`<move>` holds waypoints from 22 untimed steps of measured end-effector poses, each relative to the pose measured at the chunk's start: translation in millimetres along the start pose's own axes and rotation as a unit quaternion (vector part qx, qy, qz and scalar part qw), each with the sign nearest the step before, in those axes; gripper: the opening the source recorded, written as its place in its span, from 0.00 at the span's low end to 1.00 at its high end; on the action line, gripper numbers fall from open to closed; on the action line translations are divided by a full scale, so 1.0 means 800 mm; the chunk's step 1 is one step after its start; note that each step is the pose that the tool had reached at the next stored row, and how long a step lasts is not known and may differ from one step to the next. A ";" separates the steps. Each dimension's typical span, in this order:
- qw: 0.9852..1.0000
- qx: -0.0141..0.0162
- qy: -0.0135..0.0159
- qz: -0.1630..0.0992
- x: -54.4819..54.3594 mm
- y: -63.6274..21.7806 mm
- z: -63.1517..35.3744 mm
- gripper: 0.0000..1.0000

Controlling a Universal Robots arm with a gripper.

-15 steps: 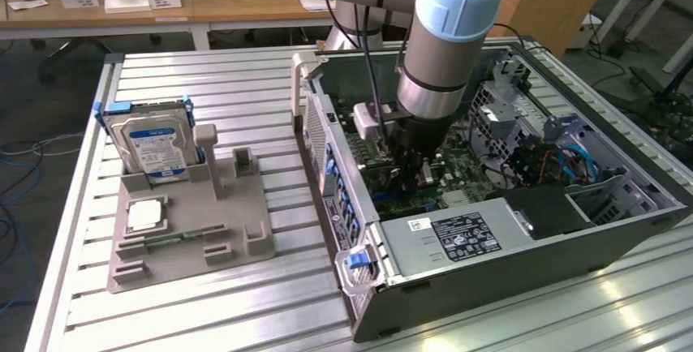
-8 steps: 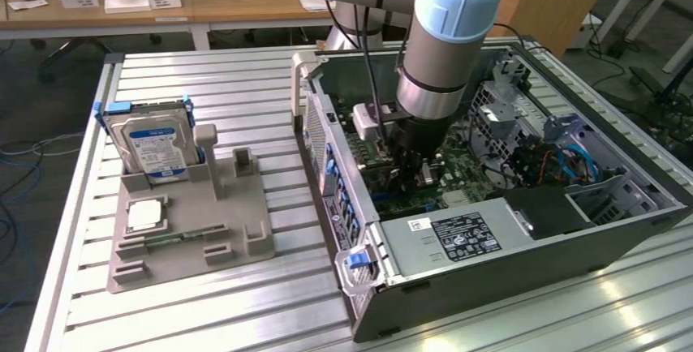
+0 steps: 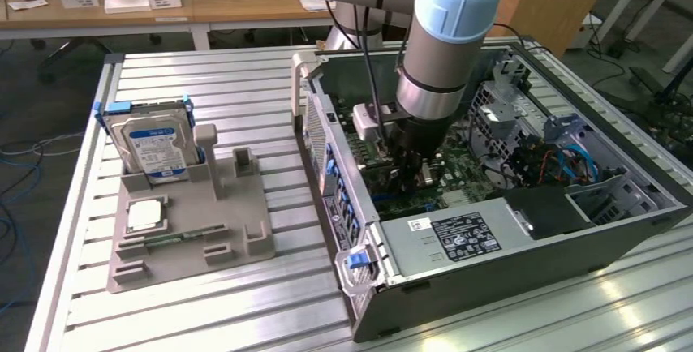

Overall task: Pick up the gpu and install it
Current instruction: 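Insert the gpu into the slot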

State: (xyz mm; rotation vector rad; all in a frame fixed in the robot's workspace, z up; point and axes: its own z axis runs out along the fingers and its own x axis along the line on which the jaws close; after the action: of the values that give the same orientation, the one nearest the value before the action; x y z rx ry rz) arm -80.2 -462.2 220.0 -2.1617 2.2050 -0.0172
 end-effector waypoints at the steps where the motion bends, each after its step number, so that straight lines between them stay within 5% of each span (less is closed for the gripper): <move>1: 1.000 0.000 0.000 0.000 0.000 0.000 0.000 0.28; 22: 1.000 0.000 0.000 0.000 0.000 0.000 -0.002 0.28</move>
State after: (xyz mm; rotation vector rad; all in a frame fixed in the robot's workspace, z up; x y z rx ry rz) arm -80.3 -462.2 221.2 -2.1617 2.2050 -0.0172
